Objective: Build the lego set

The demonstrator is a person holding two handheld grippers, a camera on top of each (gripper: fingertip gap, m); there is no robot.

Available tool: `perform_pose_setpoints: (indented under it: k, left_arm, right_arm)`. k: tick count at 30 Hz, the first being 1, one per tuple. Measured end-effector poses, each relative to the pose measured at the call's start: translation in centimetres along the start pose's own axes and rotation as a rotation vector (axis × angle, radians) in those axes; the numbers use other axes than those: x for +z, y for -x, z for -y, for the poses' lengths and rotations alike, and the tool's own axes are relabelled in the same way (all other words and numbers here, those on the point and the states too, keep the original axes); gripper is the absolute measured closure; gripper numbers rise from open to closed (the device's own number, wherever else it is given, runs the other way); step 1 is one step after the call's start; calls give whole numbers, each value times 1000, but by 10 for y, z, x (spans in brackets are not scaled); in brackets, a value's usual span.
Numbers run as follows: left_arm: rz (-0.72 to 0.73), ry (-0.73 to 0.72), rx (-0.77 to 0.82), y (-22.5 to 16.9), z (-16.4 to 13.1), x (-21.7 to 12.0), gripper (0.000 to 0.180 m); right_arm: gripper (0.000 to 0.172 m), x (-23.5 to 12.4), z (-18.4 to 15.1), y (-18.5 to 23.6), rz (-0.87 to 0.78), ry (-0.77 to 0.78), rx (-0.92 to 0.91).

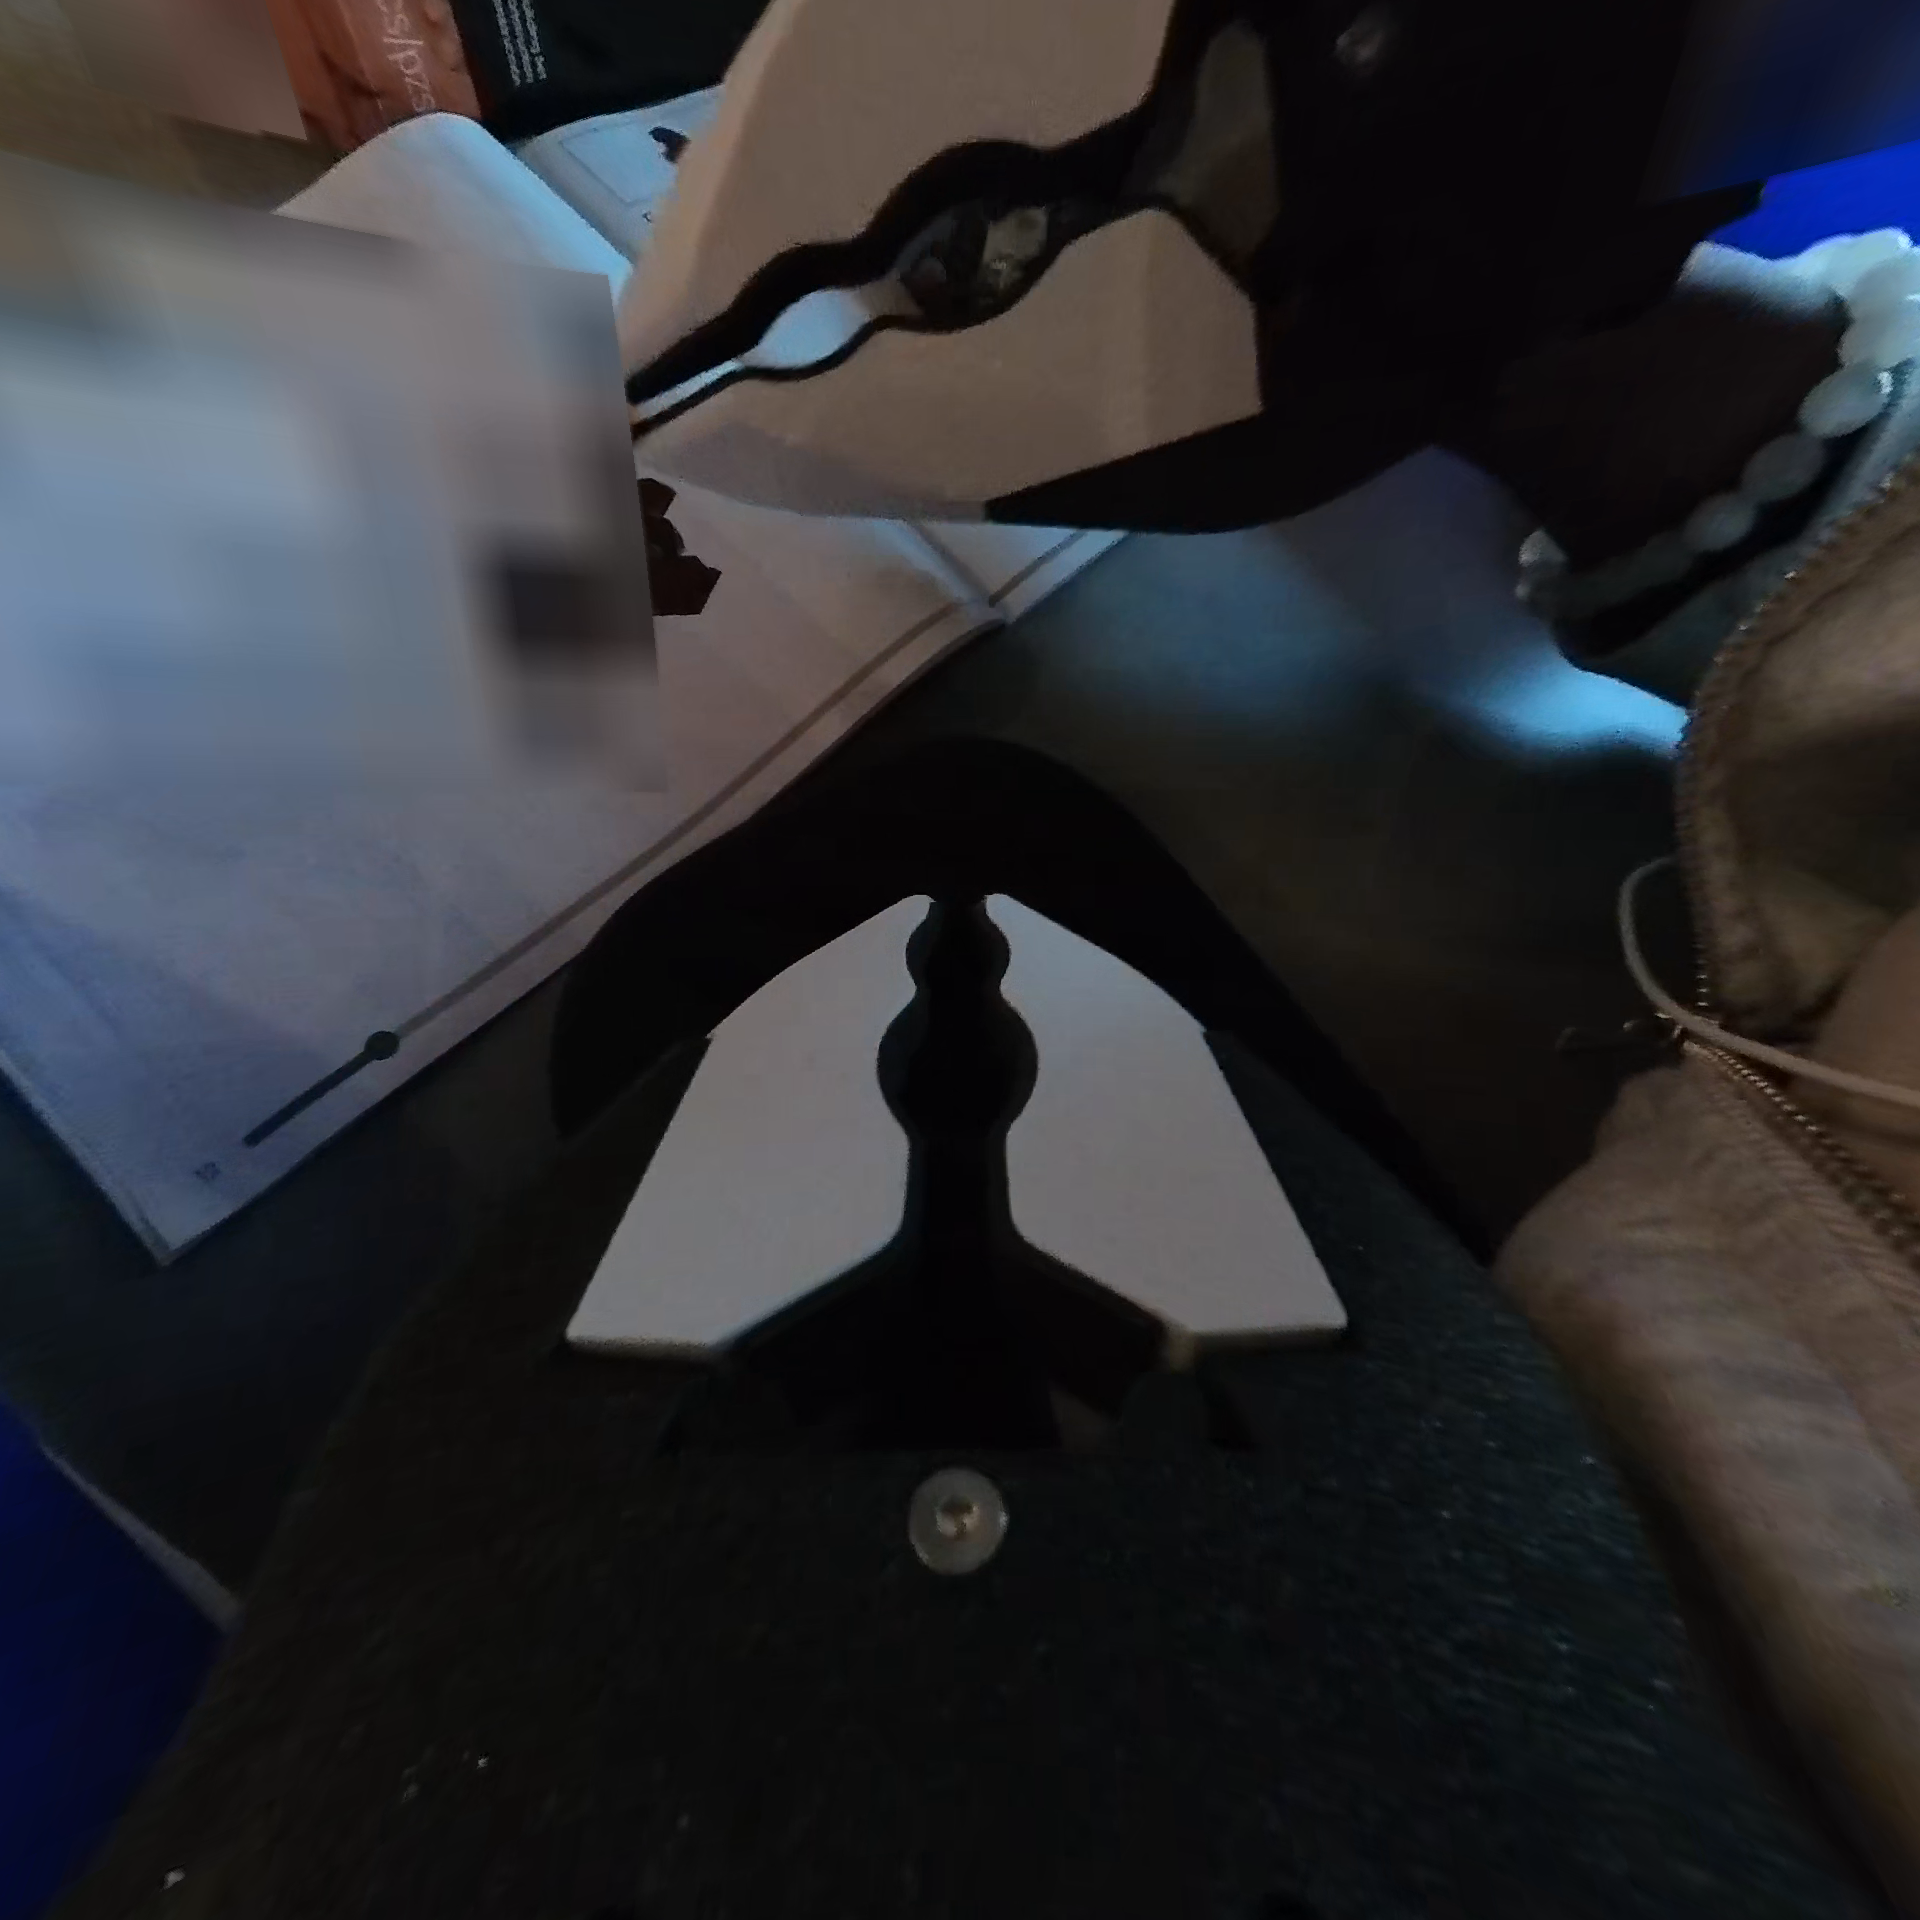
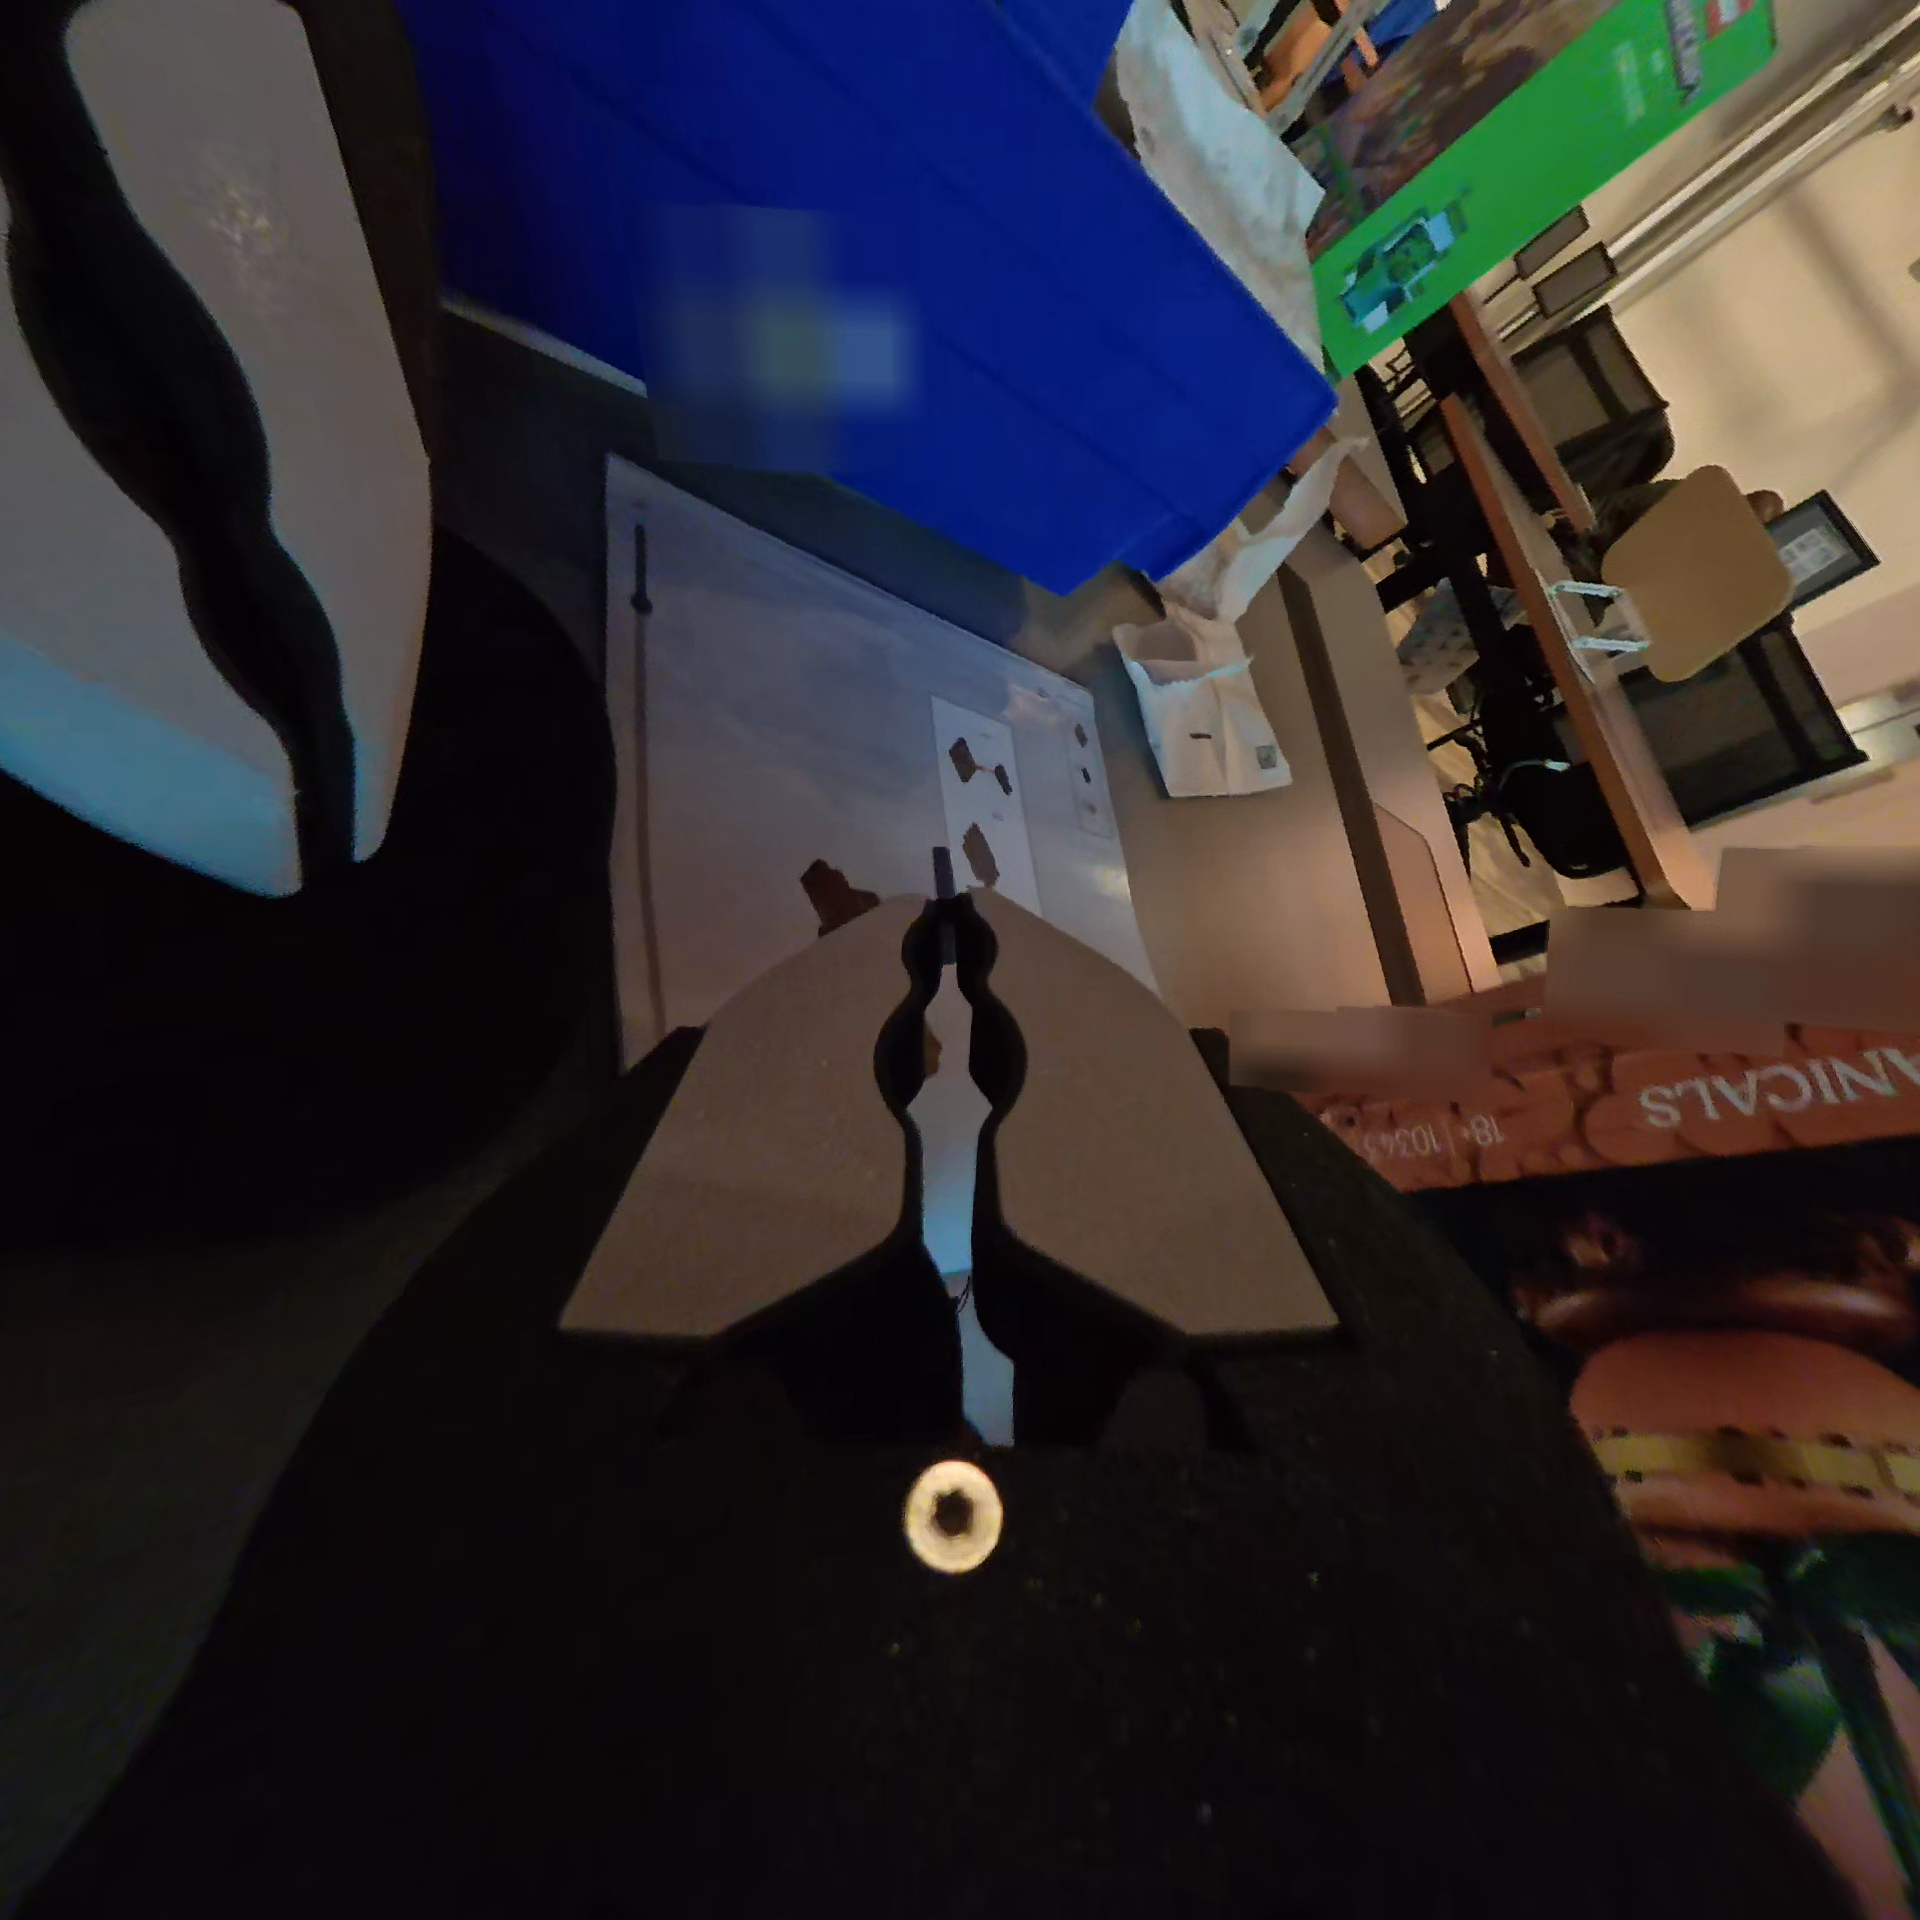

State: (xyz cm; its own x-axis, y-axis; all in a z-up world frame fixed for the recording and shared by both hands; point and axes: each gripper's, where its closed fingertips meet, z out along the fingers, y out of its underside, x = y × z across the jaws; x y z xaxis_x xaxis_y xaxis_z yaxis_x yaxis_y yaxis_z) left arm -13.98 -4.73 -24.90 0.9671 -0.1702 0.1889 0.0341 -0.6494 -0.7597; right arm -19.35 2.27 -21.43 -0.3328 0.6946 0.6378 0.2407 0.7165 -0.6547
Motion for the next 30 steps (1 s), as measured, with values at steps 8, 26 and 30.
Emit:
perform_pose_setpoints:
  k: [8, 26, 30]
  left_arm:
    - [-21, -8, -2, -2, 0, 0, 175]
    - [-77, -35, 15, -8, 2, -2, 172]
    - [-92, -41, 23, -10, 2, -3, 172]
  right_arm:
    - [171, 11, 11, -14, -18, -21, 21]
    - [171, 127, -5, -30, 374, 290, 928]
    - [171, 140, -3, -34, 401, 270, 1043]
